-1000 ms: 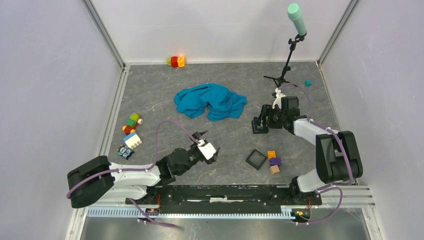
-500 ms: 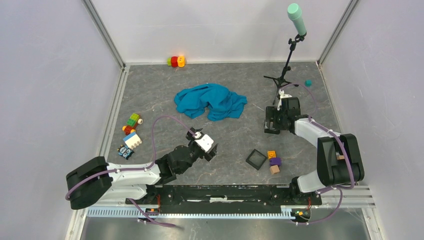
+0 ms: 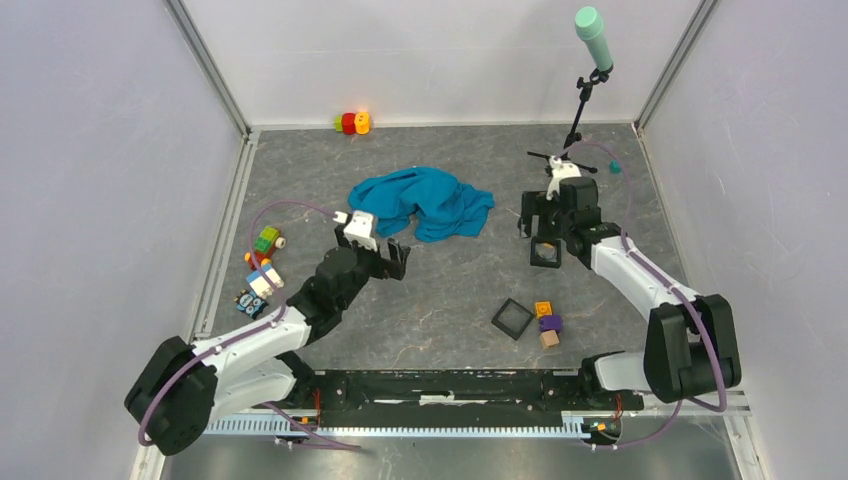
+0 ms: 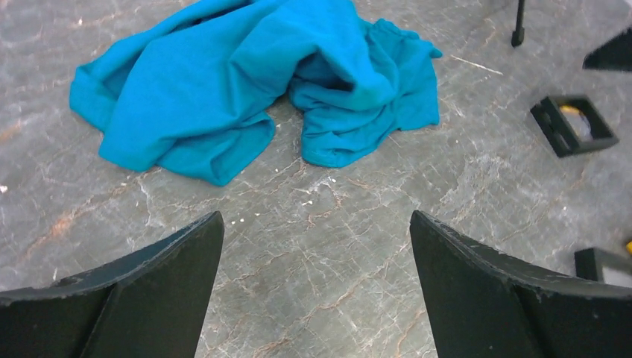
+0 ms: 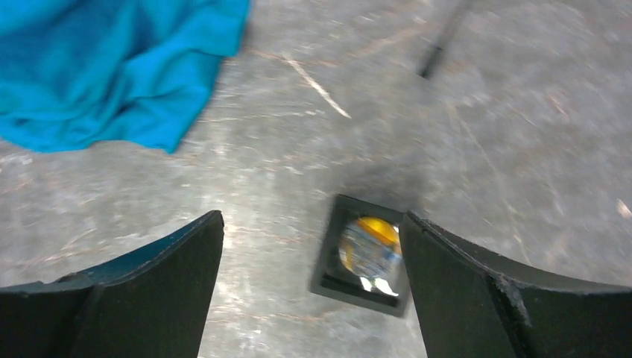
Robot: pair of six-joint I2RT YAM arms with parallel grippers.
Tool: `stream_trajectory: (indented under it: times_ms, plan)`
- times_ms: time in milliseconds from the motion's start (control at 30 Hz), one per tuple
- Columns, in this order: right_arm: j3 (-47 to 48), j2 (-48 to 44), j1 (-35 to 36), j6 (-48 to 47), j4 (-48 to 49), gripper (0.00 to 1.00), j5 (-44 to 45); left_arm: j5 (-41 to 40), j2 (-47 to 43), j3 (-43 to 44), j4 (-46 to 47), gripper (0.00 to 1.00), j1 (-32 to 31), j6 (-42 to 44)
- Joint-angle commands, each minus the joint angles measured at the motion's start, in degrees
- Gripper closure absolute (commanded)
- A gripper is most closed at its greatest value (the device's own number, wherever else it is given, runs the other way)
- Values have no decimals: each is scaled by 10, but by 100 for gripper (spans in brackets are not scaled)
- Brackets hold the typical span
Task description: Remove the brooch from the garment
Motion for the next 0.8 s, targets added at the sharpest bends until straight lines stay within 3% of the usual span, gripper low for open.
stream_trajectory:
  times_ms: [0, 200, 433, 600, 767]
  plan:
    - [37, 25, 45, -27, 72, 11, -77, 44, 1, 60, -71, 3, 42, -138]
    - [119, 115, 123, -48, 96, 12, -106, 49, 84, 157, -170, 10, 108, -209]
    - [213, 218, 187, -65, 145, 25, -132, 179, 231, 225, -165, 25, 215, -277]
    - [252, 276, 210, -67, 166, 27, -167, 220, 320, 259, -158, 25, 235, -286]
    - [283, 320, 231, -83, 164, 30, -146, 216, 375, 288, -160, 24, 241, -287]
